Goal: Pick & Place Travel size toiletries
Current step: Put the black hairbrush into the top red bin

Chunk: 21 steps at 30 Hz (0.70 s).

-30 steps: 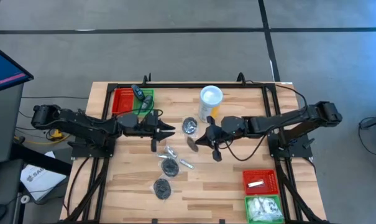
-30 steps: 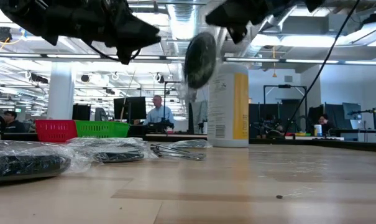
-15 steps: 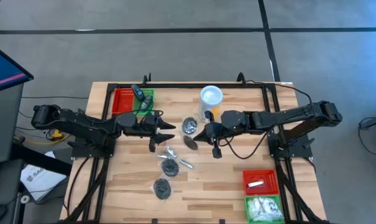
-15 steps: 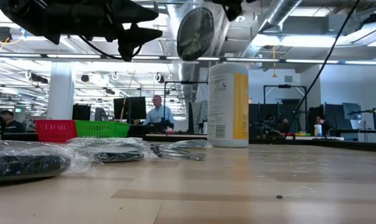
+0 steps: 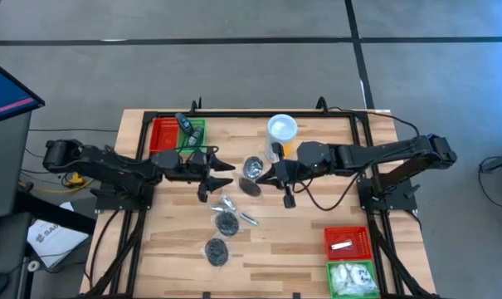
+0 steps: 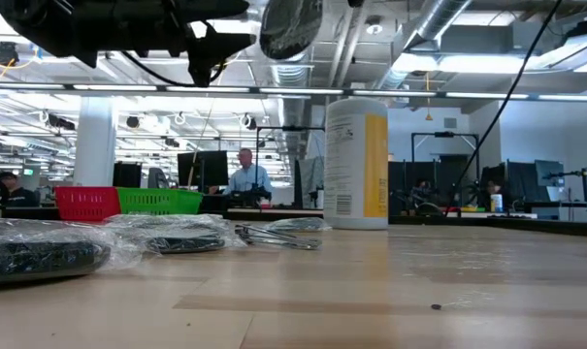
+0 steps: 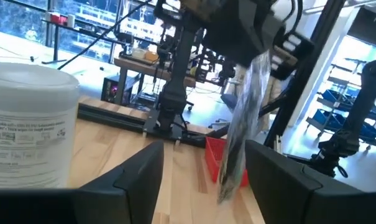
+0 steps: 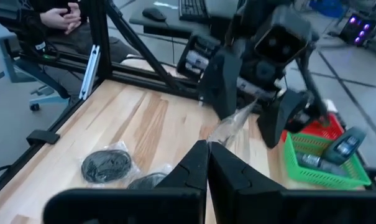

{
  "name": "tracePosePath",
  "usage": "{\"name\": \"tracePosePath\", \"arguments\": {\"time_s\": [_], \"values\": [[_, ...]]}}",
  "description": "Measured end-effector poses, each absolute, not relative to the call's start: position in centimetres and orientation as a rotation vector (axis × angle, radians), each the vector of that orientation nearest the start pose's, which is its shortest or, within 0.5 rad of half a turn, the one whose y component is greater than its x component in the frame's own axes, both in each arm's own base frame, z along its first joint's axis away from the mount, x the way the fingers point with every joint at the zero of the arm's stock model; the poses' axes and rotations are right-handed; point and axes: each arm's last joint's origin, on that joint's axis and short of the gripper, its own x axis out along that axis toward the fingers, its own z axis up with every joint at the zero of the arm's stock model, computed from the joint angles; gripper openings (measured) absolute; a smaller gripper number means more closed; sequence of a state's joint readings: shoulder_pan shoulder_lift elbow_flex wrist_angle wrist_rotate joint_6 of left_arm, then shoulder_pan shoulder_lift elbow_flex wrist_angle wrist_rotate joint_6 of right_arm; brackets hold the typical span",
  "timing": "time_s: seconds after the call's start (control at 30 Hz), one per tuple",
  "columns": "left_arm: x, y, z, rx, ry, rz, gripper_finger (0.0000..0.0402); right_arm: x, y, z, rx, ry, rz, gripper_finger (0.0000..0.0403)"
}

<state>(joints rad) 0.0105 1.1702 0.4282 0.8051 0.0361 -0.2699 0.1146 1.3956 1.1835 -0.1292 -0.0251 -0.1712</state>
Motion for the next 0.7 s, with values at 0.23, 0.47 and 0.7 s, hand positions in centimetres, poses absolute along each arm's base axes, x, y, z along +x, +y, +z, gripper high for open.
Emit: {"name": "tracePosePath", "arguments": {"time_s": [0.23, 0.47, 0.7], "values": [[24.7, -0.3, 22.7, -0.26, -0.152, -0.119, 0.0213, 31.6, 3.4, 34.3, -0.203, 0.311, 0.159, 0.0], [26.4, -0.3, 21.9, -0.256, -0.192, -0.125, 0.0213, 31.6, 2.6, 34.3, -0.194, 0.322, 0.135, 0.0], [27.1, 0.2, 22.3, -0.229, -0.209, -0.102, 0.0195, 31.6, 2.5, 34.2, -0.19, 0.326, 0.132, 0.0]]}}
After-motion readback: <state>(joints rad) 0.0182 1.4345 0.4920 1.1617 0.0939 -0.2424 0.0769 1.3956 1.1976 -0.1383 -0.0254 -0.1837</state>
